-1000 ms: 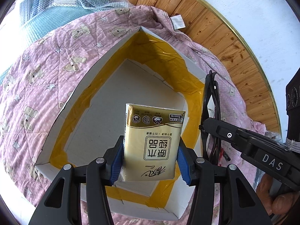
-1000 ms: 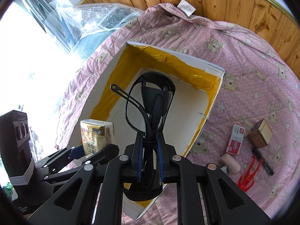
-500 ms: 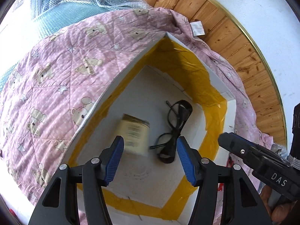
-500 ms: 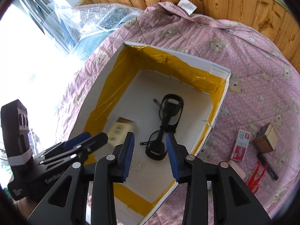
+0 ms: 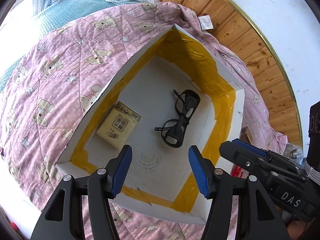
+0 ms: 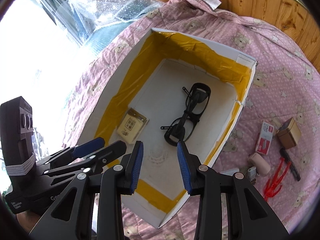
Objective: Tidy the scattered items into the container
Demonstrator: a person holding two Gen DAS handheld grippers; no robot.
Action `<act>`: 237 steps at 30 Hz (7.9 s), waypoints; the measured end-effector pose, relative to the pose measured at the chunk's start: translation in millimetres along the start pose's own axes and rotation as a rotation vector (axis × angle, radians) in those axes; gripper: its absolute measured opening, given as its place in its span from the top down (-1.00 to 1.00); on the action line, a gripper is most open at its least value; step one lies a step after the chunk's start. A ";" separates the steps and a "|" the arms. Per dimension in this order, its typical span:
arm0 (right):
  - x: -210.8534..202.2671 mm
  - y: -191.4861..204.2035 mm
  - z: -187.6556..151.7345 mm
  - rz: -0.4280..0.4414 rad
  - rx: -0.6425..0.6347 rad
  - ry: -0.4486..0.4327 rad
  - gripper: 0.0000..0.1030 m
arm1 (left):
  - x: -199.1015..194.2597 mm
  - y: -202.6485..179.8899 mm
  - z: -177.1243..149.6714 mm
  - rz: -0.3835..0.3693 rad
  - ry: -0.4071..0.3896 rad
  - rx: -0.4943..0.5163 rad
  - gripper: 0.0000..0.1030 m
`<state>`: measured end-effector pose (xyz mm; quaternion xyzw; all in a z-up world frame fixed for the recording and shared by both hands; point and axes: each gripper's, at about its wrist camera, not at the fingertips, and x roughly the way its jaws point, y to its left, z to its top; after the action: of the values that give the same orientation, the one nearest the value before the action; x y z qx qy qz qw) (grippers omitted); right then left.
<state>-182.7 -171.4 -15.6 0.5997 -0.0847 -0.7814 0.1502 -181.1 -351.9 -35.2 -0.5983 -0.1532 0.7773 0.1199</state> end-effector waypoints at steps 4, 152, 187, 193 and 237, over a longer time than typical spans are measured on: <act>-4.2 5.2 -7.6 -0.015 -0.010 -0.001 0.25 | -5.5 -2.1 -6.9 -0.008 0.000 0.007 -0.16; -56.4 -228.3 -164.1 -0.057 0.509 -0.037 0.15 | 53.4 -220.5 -109.4 0.024 0.221 0.444 -0.16; -21.8 -251.9 -134.3 -0.014 0.511 0.026 0.15 | 140.3 -184.8 -77.8 0.030 0.352 0.274 -0.16; -11.2 -257.1 -129.1 -0.031 0.518 0.044 0.11 | 152.9 -182.3 -79.0 0.035 0.375 0.280 -0.16; -3.1 -306.2 -136.1 -0.080 0.561 0.042 0.18 | 188.8 -204.3 -79.0 -0.083 0.336 0.352 -0.02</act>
<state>-91.7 124.1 -144.7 0.6368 -0.2708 -0.7201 -0.0511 -152.4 -85.8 -144.7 -0.6821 -0.0180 0.6762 0.2780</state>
